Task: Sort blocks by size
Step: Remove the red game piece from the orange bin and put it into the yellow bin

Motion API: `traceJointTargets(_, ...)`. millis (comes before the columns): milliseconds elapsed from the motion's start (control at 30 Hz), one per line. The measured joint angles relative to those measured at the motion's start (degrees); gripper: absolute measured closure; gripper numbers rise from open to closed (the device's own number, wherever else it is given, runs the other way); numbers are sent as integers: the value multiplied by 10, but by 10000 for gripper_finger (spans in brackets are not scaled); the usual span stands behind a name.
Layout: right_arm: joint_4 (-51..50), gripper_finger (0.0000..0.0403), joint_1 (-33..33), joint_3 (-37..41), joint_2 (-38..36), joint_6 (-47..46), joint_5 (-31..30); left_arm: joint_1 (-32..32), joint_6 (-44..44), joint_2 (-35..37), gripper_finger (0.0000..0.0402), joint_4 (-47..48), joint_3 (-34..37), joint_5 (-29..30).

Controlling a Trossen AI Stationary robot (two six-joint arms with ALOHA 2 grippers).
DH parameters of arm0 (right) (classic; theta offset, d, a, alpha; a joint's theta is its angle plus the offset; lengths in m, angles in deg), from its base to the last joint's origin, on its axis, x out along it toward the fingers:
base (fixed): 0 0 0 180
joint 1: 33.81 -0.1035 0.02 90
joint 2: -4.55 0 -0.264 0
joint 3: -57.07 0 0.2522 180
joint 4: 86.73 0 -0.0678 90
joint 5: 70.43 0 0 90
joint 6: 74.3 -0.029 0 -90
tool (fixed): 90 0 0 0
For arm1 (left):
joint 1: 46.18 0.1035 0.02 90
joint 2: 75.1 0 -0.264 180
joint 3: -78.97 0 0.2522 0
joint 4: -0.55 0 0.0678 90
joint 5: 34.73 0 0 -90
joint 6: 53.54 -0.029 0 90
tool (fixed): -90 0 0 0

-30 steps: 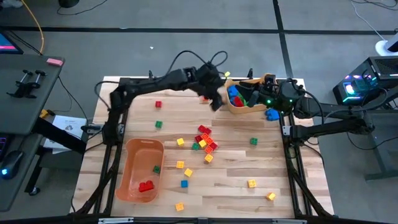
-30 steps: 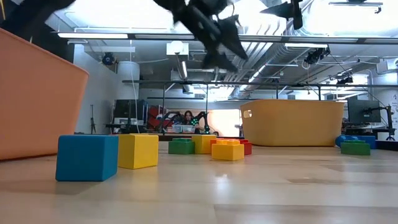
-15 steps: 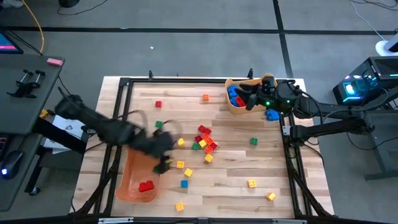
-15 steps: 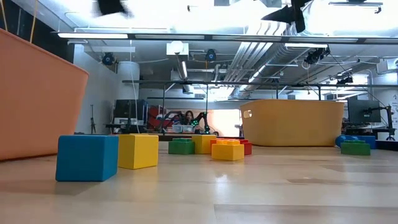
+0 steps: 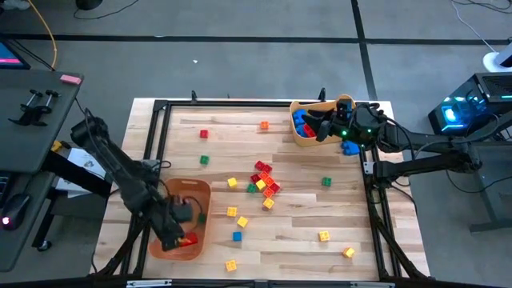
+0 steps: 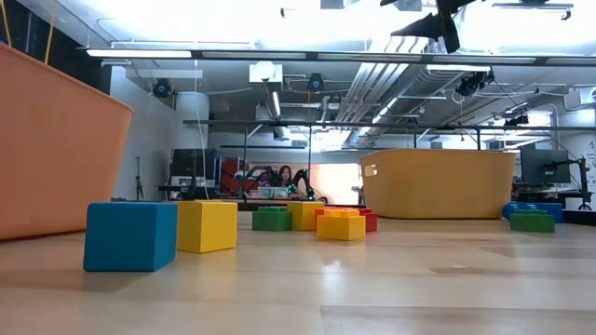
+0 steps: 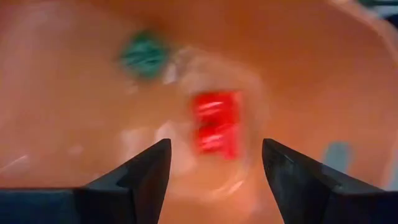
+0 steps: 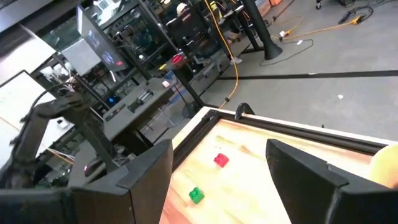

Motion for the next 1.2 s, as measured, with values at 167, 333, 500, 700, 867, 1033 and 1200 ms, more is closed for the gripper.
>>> traceJointTargets(167,-4,147,0,0,0,0,0,-22,-41,-92,165,-75,2,-1)
traceJointTargets(333,-10,147,0,0,0,0,0,-27,3,-161,165,-85,3,-4)
traceJointTargets(500,-17,147,0,0,0,0,0,-28,17,-193,165,-116,2,9)
traceJointTargets(700,-31,147,0,0,0,2,0,-27,30,-234,165,-96,-1,5)
traceJointTargets(867,-40,147,0,0,0,4,0,-13,42,-249,166,-43,-1,-4)
traceJointTargets(1033,-47,147,0,0,0,5,0,7,38,-221,232,-39,2,-4)
traceJointTargets(1200,-49,147,0,0,0,5,0,21,42,-157,270,-19,4,6)
